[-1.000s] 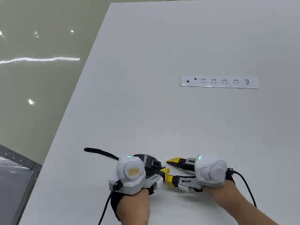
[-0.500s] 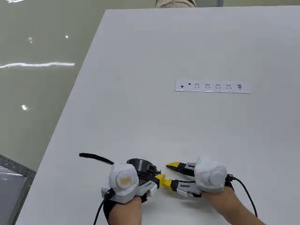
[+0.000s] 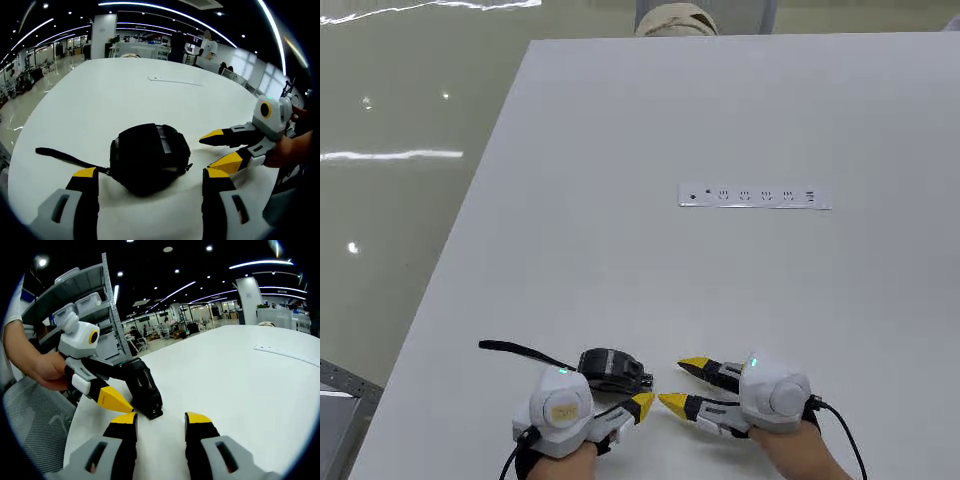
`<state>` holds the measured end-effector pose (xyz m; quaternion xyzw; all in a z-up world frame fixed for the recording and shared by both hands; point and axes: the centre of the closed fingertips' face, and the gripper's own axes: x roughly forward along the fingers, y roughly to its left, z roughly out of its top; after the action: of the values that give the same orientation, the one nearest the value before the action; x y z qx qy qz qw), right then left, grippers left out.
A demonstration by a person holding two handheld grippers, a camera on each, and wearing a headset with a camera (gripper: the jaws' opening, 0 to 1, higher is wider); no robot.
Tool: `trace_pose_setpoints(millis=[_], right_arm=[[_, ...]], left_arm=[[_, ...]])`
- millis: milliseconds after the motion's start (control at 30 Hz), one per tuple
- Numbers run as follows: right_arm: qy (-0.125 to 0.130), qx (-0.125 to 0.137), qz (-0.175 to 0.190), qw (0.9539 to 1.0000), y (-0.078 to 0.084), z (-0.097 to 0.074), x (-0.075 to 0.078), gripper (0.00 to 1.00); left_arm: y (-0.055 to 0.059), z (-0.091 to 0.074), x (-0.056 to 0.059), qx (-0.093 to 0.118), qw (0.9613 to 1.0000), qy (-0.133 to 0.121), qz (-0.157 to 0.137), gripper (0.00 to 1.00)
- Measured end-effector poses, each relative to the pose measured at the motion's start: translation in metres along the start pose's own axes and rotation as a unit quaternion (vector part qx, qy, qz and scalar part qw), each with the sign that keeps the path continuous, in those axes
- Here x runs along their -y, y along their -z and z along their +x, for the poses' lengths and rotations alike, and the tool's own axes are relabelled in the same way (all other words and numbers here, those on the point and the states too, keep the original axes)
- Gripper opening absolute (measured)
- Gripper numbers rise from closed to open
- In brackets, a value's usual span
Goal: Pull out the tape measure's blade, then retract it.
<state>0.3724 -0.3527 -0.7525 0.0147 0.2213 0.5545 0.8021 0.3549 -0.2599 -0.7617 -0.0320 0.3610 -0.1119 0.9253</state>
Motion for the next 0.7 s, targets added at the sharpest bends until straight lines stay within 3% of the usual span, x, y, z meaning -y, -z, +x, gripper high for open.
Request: trace_pose_setpoints(millis=[400,700], right_arm=[[0.008,0.004,0.005,0.9999,-0.001,-0.001,-0.004,0.39],[0.027,0.010,0.005,0.9996,-0.006,-0.015,-0.004,0.41]], left_arm=[[-0.001,-0.004,-0.001,0.004,0.9997,0.015,0.016,0.84],[0.002,-0.013,0.003,0.002,0.9980,0.047,0.043,0.83]])
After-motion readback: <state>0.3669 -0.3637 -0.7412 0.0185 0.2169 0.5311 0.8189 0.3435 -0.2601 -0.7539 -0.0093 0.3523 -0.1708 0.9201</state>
